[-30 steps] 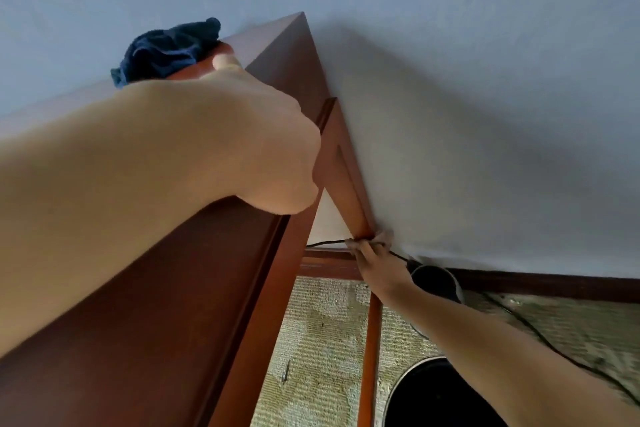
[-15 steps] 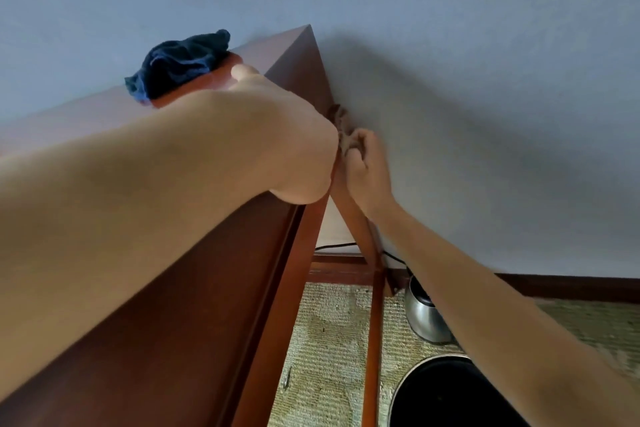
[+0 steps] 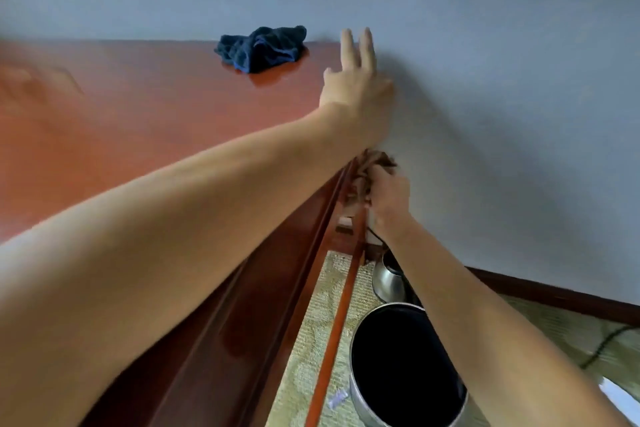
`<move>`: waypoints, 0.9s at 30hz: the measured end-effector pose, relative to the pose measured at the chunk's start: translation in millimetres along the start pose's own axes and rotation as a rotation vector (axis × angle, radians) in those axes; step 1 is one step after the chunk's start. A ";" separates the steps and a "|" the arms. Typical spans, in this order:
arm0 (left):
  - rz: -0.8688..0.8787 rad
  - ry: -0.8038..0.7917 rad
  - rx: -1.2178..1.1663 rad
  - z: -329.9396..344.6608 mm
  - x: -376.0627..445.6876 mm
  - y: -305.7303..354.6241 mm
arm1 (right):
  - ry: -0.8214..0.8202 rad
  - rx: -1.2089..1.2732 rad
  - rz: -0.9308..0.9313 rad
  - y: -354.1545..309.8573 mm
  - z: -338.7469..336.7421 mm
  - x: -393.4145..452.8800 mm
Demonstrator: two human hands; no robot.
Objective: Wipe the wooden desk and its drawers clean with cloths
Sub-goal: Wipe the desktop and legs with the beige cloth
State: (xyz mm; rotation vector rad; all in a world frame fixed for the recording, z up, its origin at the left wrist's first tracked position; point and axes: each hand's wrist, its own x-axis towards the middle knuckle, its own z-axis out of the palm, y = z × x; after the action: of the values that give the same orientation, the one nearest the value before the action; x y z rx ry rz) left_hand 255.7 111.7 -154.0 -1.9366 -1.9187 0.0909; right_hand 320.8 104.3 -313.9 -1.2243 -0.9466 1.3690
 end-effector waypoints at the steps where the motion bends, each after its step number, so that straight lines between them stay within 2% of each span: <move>1: -0.100 0.003 -0.058 -9.2 -6.2 1.3 | -0.019 0.073 0.009 -16.1 0.2 -20.5; 3: -0.222 0.031 -0.196 -22.2 -15.4 1.1 | -0.138 0.024 0.026 -32.0 2.3 -83.8; 5: -0.229 0.010 -0.326 -25.8 -34.1 -0.3 | -0.213 -0.042 0.064 -29.8 7.3 -160.0; 7: -0.176 -0.044 -0.373 -42.3 -67.2 -3.9 | -0.255 -0.058 0.180 -33.3 4.6 -231.1; 9: -0.093 -0.148 -0.454 -62.8 -108.1 -10.3 | -0.370 -0.105 0.334 -44.0 -9.7 -291.6; 10: -0.068 -0.178 -0.519 -70.2 -128.8 -15.5 | -0.471 -0.202 0.391 -51.5 -17.8 -314.9; 12: -0.120 -0.243 -0.734 -92.7 -179.4 -34.5 | -0.659 -0.488 0.388 -72.5 -34.1 -348.5; 13: -0.176 -0.259 -0.840 -104.8 -211.4 -44.2 | -0.676 -0.573 0.366 -85.5 -40.1 -357.5; 15: -0.323 -0.185 -0.930 -132.3 -289.8 -57.3 | -0.569 -0.569 0.348 -120.8 -43.3 -369.3; 18: -0.734 -0.070 -1.044 -163.9 -409.5 -57.4 | -0.559 -0.556 0.300 -172.3 -35.4 -392.8; 19: -0.895 -0.101 -1.201 -174.7 -436.9 -52.5 | -0.587 -0.583 0.279 -183.1 -30.0 -404.7; 21: -1.176 -0.179 -1.753 -198.6 -464.2 -40.3 | -0.689 -0.683 0.259 -191.3 -17.3 -428.1; 22: -1.290 -0.167 -1.943 -204.4 -469.9 -38.1 | -0.758 -0.734 0.265 -191.9 -10.2 -439.4; 23: -1.365 -0.136 -2.026 -204.7 -475.2 -38.2 | -0.832 -0.777 0.275 -189.9 -3.8 -448.0; 25: -1.478 -0.043 -2.073 -196.1 -489.5 -39.2 | -0.978 -0.938 0.228 -190.7 9.5 -453.5; 27: -1.618 0.026 -1.977 -176.2 -507.3 -39.7 | -1.050 -1.077 0.033 -191.2 23.4 -441.0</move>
State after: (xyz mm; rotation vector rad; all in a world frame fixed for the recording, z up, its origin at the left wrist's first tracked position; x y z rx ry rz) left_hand 250.8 -424.1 -100.4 0.2853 -2.8641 -2.8179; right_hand 313.9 -296.0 -46.9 -1.1750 -2.6412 1.5585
